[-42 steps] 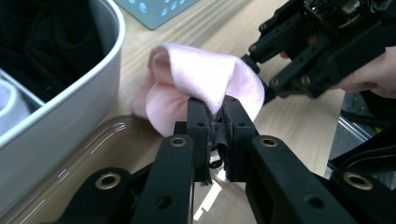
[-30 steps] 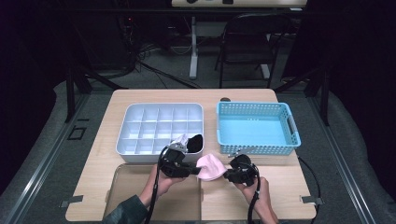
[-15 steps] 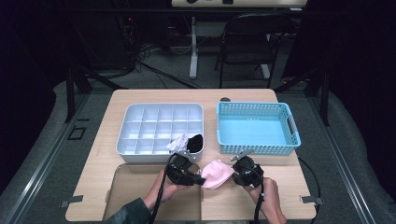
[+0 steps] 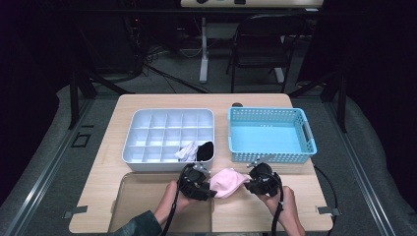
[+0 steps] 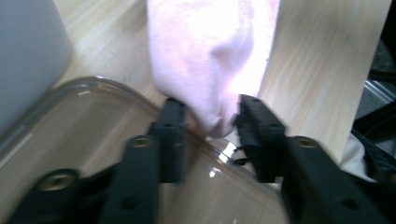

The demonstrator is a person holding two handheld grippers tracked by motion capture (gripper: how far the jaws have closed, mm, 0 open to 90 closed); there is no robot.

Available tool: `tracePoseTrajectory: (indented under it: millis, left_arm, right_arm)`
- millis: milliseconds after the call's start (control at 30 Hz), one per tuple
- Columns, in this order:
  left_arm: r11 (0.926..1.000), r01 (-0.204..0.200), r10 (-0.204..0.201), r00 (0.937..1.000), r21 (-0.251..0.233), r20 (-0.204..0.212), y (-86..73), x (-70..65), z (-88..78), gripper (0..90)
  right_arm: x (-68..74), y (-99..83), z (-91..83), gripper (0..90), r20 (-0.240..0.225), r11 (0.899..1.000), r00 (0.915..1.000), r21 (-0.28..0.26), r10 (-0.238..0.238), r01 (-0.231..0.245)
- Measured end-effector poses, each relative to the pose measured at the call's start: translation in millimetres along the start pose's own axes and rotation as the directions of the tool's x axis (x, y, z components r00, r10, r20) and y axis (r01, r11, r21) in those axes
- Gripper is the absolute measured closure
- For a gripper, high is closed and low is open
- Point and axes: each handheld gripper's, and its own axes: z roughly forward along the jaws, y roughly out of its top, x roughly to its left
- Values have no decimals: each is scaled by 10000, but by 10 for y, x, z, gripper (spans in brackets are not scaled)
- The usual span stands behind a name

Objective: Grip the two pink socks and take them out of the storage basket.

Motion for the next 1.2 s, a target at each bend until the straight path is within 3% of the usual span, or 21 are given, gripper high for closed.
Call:
tracePoseTrajectory:
  millis: [100,300,333,400,533,567,733,933,1033,1067,1200]
  left_arm:
    - [9991,-302,290,9987,-294,-417,10,-47,-40,473]
    - [9959,-732,678,9930,-533,-971,16,-100,-68,402]
    - [9953,-811,749,9911,-528,-1103,16,-108,-66,394]
    - [9924,-1173,1097,9806,-381,-1624,18,-134,-57,382]
    - [9927,-1172,1106,9790,-291,-1711,20,-113,-51,364]
    - [9931,-1129,1057,9792,-317,-1733,18,-103,-45,363]
    - [9864,-1630,1573,9728,-198,-1703,25,-162,10,360]
    - [9653,-2604,2599,9508,199,-1685,67,-296,177,362]
    - [9511,-3037,3090,9357,574,-1701,94,-346,281,389]
    - [9461,-3148,3236,9294,764,-1777,98,-364,311,413]
    - [9389,-3266,3427,9161,1084,-2082,96,-371,373,459]
  right_arm:
    - [-2,0,-25,789,-241,9999,9996,-91,133,-135]
    - [-42,3,-100,792,-933,9981,9944,-314,496,-527]
    - [-43,2,-110,795,-1055,9974,9929,-410,551,-597]
    - [-47,5,-129,794,-1293,9968,9897,-439,608,-670]
    - [-78,12,-185,795,-1706,9958,9829,-460,700,-789]
    - [-87,13,-192,792,-1694,9959,9827,-365,752,-825]
    - [-173,-15,-92,766,-1322,9916,9836,-242,1230,-1273]
    - [-193,-21,-18,756,-1355,9889,9805,-236,1422,-1467]
    - [-186,-23,3,750,-1313,9882,9801,-166,1491,-1526]
    - [-191,-22,11,749,-1389,9886,9793,-94,1474,-1502]
    - [-206,-24,48,744,-1470,9852,9749,-133,1673,-1711]
